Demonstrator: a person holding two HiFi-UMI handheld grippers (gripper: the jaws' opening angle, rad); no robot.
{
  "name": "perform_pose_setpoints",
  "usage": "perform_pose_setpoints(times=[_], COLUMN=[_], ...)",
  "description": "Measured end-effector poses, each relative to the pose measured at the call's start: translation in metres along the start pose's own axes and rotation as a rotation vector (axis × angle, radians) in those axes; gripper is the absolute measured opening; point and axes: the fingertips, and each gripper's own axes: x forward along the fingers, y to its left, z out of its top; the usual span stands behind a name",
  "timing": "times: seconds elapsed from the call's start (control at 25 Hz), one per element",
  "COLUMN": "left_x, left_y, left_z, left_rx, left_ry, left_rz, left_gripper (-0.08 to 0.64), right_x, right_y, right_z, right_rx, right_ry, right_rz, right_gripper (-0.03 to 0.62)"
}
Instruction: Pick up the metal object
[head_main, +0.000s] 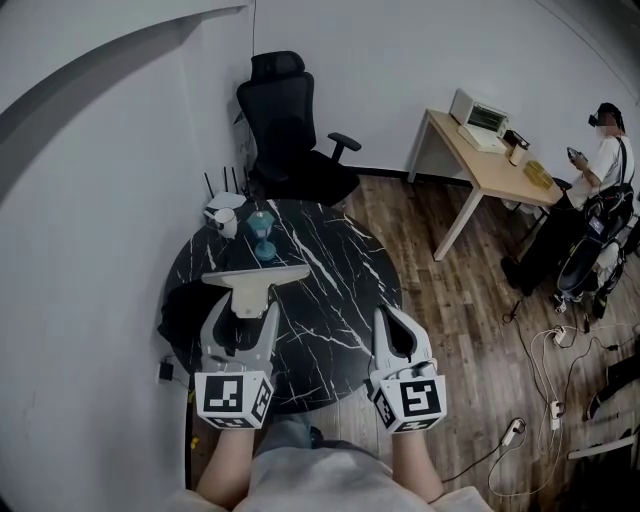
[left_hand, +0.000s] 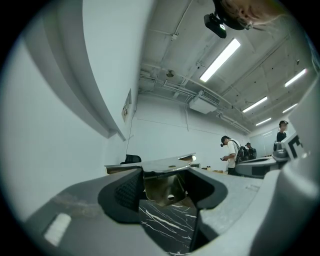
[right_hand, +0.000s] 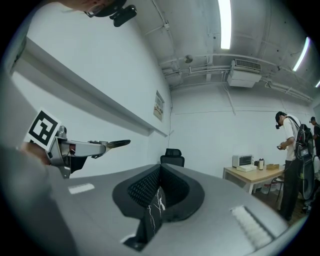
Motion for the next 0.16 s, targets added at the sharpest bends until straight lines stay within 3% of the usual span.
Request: perform_pose_setpoints(times=[0.16], left_x=[0.0004], left_y=[-0.0034], left_z=[0.0003], left_rx=[0.001], left_ry=[-0.004], left_rz=[-0.008], left_gripper=[0.271], right_x=[-0.0025], right_y=[-0.0029], right_z=[0.0015], right_rx=[0.001], right_ry=[-0.005], right_rz=[-0.009], right_gripper=[-0.002])
